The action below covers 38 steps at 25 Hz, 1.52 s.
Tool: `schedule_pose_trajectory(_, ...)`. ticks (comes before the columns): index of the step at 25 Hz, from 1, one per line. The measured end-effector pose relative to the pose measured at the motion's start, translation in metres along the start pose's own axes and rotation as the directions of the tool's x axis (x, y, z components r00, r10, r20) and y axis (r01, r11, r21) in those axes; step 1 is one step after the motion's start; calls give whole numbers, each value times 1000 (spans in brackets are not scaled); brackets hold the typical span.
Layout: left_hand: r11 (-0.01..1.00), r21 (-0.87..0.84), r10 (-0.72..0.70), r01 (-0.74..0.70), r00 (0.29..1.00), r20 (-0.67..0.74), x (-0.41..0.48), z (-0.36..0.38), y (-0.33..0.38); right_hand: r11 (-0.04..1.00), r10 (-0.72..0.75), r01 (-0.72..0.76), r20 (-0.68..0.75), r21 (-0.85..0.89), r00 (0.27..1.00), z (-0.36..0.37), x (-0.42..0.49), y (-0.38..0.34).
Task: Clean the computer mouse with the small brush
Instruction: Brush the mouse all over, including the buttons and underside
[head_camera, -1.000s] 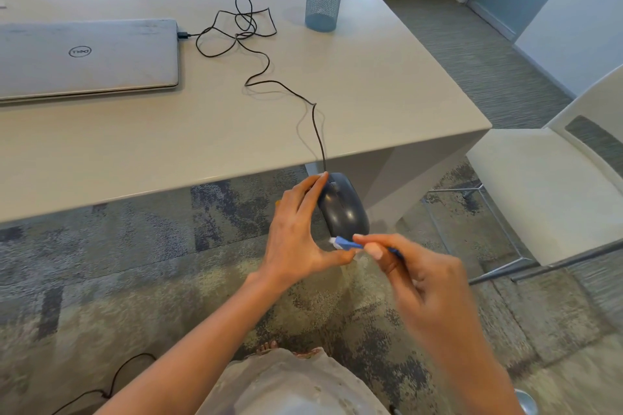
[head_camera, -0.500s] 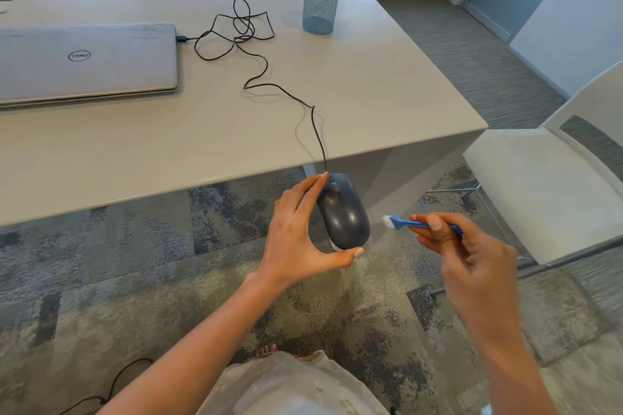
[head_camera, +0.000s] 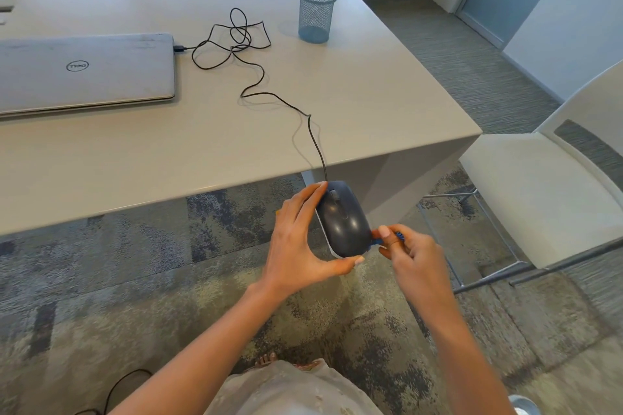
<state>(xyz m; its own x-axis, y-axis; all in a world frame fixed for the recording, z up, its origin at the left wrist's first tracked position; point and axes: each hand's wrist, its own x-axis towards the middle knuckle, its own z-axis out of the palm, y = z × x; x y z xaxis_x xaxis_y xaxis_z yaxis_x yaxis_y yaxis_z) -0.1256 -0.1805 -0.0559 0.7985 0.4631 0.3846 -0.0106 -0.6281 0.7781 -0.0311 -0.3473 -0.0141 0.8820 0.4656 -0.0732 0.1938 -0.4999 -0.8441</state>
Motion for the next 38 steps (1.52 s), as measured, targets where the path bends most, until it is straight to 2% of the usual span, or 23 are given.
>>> schedule_pose_trajectory(5, 1000, 23, -11, 10, 999, 38, -1, 1, -3, 986, 53, -68, 98, 153, 994, 7, 3, 1)
schedule_pose_trajectory(12, 970, 241, -25, -26, 978, 206, 3, -3, -4, 970, 82, -104, 106, 222, 991, 7, -2, -1)
schedule_pose_trajectory(15, 947, 319, -51, -39, 962, 269, 4, -5, -6, 986, 66, -78, 82, 146, 994, 7, -6, -5)
schedule_pose_trajectory(18, 939, 342, -74, -28, 957, 282, 5, -4, -5, 1000, -15, 15, 44, 7, 999, 8, -13, -12)
schedule_pose_trajectory(22, 972, 230, -124, 57, 949, 288, 3, 0, -1, 974, -176, 177, 14, -142, 984, 11, -22, -21)
schedule_pose_trajectory(25, 987, 119, -142, 112, 949, 282, 2, 4, -1, 962, -213, 214, 27, -170, 977, 14, -26, -23)
schedule_pose_trajectory(28, 988, 89, -148, 129, 949, 277, 4, 5, 0, 971, -203, 207, 46, -119, 978, 18, -29, -21)
schedule_pose_trajectory(30, 987, 94, -154, 132, 946, 287, 5, 4, -1, 988, -146, 147, 18, -50, 989, 13, -26, -21)
schedule_pose_trajectory(33, 979, 86, -201, 183, 930, 309, 4, 3, 0, 982, -54, 55, -12, 179, 998, -3, -17, -27)
schedule_pose_trajectory(35, 971, 60, -237, 230, 916, 322, 4, 4, 1, 946, -49, 42, 15, 320, 999, -17, -13, -34)
schedule_pose_trajectory(38, 948, -19, -297, 317, 905, 306, 4, 4, 2, 913, -78, 33, 93, 407, 993, -31, -11, -42)
